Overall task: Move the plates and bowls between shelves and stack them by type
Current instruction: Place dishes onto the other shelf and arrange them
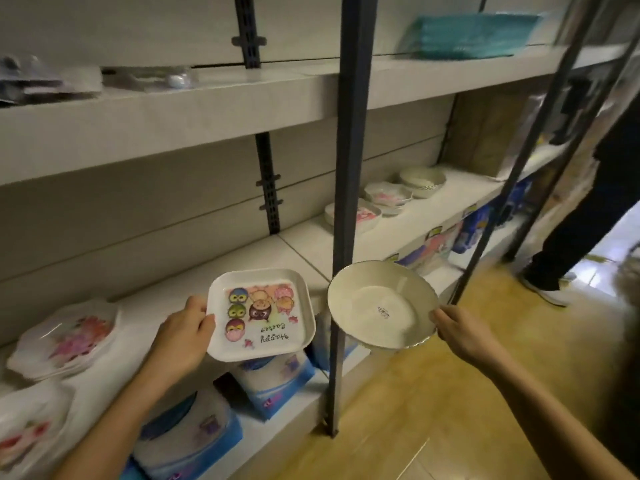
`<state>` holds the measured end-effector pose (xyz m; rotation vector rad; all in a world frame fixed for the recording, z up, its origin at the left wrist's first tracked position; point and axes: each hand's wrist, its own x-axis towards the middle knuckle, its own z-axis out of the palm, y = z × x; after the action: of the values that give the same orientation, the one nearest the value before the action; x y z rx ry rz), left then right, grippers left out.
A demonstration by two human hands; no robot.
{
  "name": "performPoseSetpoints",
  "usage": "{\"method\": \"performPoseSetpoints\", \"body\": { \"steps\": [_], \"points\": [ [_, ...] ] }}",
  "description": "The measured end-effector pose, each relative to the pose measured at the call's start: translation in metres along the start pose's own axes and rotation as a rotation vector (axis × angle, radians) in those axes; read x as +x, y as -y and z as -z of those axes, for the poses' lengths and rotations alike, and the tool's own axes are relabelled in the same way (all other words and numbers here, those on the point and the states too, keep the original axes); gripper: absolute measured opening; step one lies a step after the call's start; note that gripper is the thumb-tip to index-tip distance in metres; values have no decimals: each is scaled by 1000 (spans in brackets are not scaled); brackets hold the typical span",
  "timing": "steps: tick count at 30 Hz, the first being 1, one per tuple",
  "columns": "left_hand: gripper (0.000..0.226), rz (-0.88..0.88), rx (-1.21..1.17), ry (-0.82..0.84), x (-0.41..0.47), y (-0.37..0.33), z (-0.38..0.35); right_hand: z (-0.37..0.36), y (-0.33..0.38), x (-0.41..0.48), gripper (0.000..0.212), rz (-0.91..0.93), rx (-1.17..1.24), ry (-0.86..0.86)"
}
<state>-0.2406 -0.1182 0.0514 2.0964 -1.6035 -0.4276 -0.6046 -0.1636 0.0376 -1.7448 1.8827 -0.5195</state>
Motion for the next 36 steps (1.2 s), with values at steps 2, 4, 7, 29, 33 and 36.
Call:
{"method": "performPoseSetpoints", "body": {
  "steps": [2, 4, 7, 29, 33, 36],
  "points": [
    [15, -12, 2, 22, 4, -27, -22, 18, -27, 7, 34, -23, 9, -19],
    [16, -25, -4, 42, 9, -52, -43, 36, -51, 14, 34, -51, 13, -41],
    [15, -43, -30, 62, 16, -90, -69, 59, -82, 25, 36, -84, 16, -62],
    [13, 37, -65, -18, 132, -237, -177, 148, -150, 248, 37, -29, 60, -13],
    [12, 137, -70, -42, 152, -249, -187, 146, -152, 303, 37, 20, 117, 65],
    [9, 216, -71, -85, 166, -258, -193, 144, -152, 348, 36, 92, 120, 126]
  ]
}}
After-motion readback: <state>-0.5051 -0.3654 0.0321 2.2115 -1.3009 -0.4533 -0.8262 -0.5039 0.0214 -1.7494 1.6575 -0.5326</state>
